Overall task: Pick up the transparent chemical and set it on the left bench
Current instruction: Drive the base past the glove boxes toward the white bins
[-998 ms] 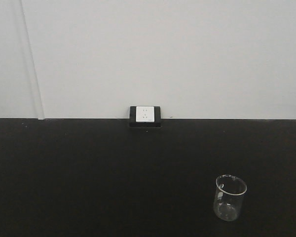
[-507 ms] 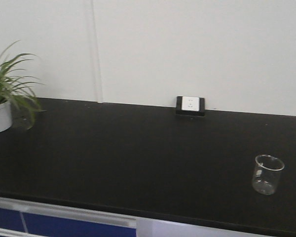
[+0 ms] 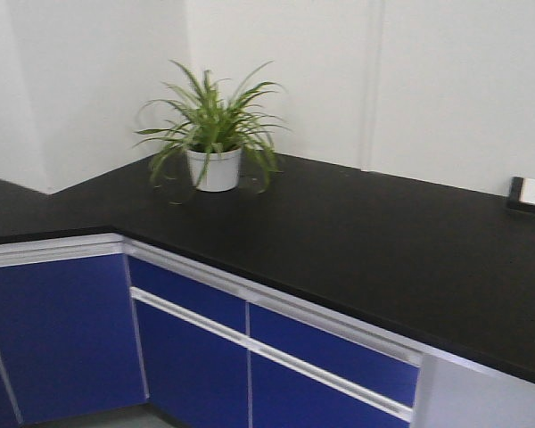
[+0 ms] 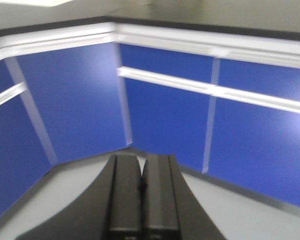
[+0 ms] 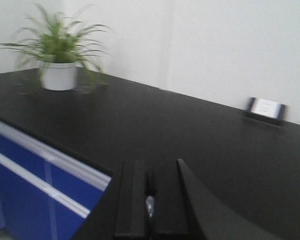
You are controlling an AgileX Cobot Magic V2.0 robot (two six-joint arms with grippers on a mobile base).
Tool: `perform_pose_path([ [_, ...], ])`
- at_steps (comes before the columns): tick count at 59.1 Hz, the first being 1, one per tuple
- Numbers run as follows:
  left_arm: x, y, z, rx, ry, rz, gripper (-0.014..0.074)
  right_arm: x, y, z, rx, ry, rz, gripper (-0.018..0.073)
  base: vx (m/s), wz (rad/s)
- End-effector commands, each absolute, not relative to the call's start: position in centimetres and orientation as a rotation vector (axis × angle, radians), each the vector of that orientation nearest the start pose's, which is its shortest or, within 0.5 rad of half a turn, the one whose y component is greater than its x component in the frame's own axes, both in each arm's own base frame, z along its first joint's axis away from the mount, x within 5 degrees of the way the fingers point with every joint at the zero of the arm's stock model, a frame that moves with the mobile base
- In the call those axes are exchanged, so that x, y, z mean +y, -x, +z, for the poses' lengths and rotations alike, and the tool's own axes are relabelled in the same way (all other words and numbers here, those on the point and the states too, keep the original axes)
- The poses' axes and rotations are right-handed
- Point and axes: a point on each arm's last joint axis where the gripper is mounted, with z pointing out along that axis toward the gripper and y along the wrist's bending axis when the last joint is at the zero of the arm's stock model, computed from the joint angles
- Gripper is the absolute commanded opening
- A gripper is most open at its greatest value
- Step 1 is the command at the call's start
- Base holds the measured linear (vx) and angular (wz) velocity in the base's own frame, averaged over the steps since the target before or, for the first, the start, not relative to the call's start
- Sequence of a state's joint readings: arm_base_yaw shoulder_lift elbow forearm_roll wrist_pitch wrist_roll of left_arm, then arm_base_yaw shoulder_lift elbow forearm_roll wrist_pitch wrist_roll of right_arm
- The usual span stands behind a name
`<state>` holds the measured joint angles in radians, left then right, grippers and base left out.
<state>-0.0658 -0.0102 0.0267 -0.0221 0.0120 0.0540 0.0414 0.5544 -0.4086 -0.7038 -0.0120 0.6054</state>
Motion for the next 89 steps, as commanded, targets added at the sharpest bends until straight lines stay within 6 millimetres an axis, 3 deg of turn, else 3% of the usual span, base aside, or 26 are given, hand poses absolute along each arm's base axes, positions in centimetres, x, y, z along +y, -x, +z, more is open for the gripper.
perform_pose_path([
  [1, -0.36, -5.50, 20.63, 1.429, -0.064, -0.035, -0.0003, 0.93, -12.22, 32.16, 1.539, 0.147, -0.012, 0.0000, -0.29, 0.76],
  [49, -0.36, -5.50, 20.63, 1.429, -0.064, -0.035, -0.0003, 0.93, -12.22, 32.16, 1.539, 0.147, -0.012, 0.0000, -0.18, 0.68],
  [89, -0.36, -5.50, 20.63, 1.429, -0.064, -0.035, -0.0003, 0.92, -12.22, 32.15, 1.540, 0.147, -0.012, 0.0000, 0.11, 0.85],
])
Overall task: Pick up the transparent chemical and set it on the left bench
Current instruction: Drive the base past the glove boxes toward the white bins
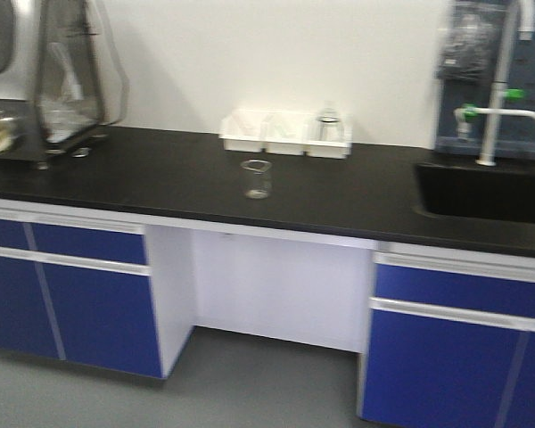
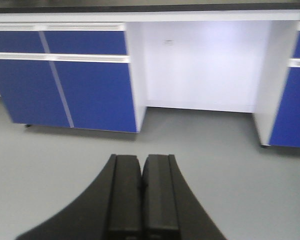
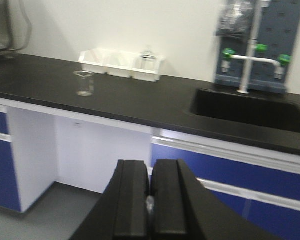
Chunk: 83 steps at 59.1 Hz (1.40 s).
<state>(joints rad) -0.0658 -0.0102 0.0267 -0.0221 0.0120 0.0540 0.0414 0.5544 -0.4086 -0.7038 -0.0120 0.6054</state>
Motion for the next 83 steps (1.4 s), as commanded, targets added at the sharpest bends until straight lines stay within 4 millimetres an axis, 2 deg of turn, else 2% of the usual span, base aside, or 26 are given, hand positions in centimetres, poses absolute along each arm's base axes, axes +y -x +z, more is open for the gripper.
perform_pose_path([
  [1, -0.36, -5.50, 20.63, 1.429, -0.064, -0.035, -0.0003, 0.92, -12.22, 32.15, 1.540, 0.147, -0.012, 0.0000, 0.26, 0.71],
  [57, -0.36, -5.50, 20.63, 1.429, -0.064, -0.035, -0.0003, 0.92, -12.22, 32.15, 1.540, 0.147, -0.012, 0.0000, 0.37, 0.42],
  [83, -0.36, -5.50, 20.63, 1.429, -0.064, -0.035, -0.0003, 0.92, -12.22, 32.15, 1.540, 0.147, -0.012, 0.0000, 0.46, -0.12],
])
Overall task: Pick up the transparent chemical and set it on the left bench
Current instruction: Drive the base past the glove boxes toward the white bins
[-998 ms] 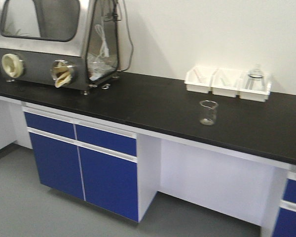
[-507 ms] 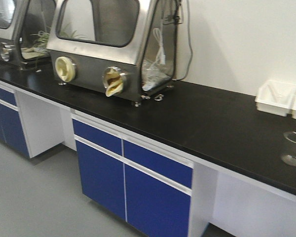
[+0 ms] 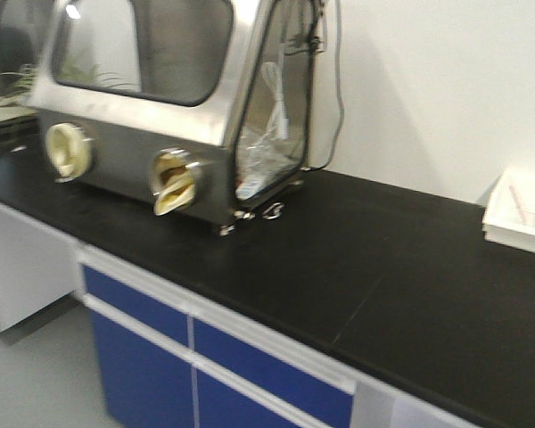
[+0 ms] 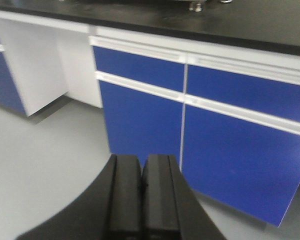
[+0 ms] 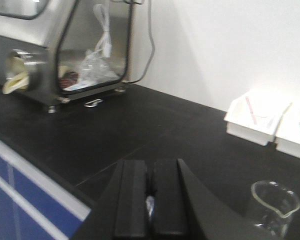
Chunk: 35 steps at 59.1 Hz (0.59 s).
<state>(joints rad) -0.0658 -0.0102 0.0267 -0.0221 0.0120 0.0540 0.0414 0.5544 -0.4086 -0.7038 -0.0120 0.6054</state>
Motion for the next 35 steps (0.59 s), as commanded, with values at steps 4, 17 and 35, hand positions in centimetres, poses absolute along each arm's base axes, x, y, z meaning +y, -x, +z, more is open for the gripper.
perform_pose_path([
  [4, -0.36, -5.50, 20.63, 1.429, -0.064, -0.035, -0.0003, 0.92, -12.22, 32.15, 1.540, 0.147, -0.012, 0.0000, 0.44, -0.52],
  [17, -0.36, -5.50, 20.63, 1.429, -0.064, -0.035, -0.0003, 0.92, -12.22, 32.15, 1.540, 0.147, -0.012, 0.0000, 0.41, -0.66],
  [35, -0.36, -5.50, 20.63, 1.429, -0.064, -0.035, -0.0003, 0.92, -12.22, 32.15, 1.540, 0.147, -0.012, 0.0000, 0.35, -0.58],
])
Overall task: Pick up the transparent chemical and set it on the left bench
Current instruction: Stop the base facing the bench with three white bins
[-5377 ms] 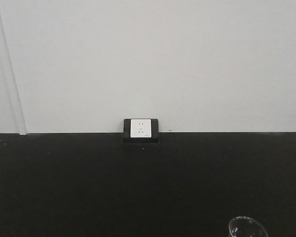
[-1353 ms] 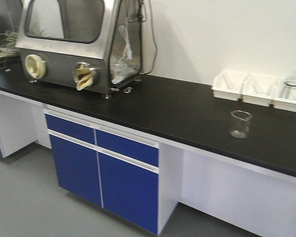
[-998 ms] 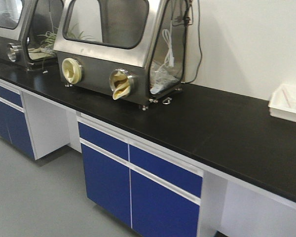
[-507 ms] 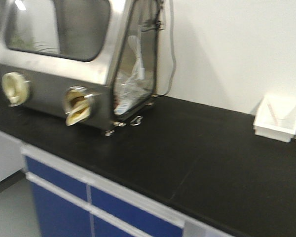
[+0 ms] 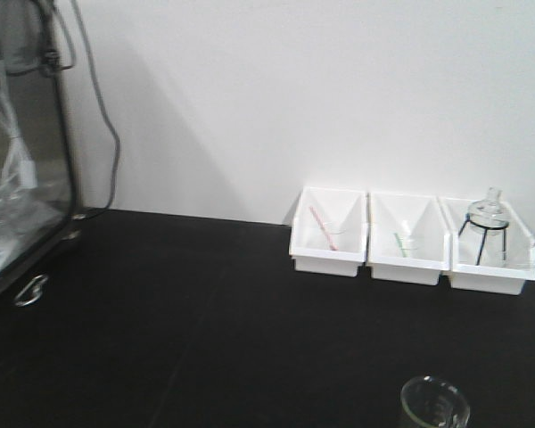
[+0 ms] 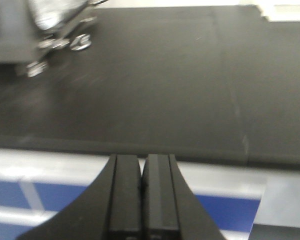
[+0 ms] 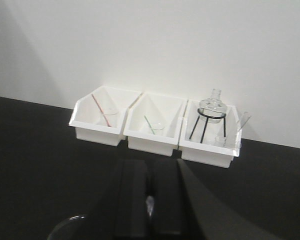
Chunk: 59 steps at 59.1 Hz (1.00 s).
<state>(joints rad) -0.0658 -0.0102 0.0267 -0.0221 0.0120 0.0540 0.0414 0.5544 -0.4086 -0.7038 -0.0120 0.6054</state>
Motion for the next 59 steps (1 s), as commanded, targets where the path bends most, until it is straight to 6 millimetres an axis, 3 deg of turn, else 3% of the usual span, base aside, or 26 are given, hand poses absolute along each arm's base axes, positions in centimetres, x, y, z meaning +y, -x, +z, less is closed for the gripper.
perform_pose_path([
  [1, -0.36, -5.50, 20.63, 1.429, -0.064, -0.035, -0.0003, 0.92, -12.22, 32.15, 1.540, 0.147, -0.012, 0.0000, 0.28, -0.36],
  [32, -0.36, -5.50, 20.63, 1.429, -0.064, -0.035, -0.0003, 0.93, -12.22, 32.15, 1.539, 0.147, -0.011, 0.0000, 0.20, -0.27],
  [59, -0.36, -5.50, 20.63, 1.429, -0.064, -0.035, -0.0003, 0.97, -12.22, 32.21, 1.530, 0.171, -0.028, 0.0000, 0.04, -0.06],
])
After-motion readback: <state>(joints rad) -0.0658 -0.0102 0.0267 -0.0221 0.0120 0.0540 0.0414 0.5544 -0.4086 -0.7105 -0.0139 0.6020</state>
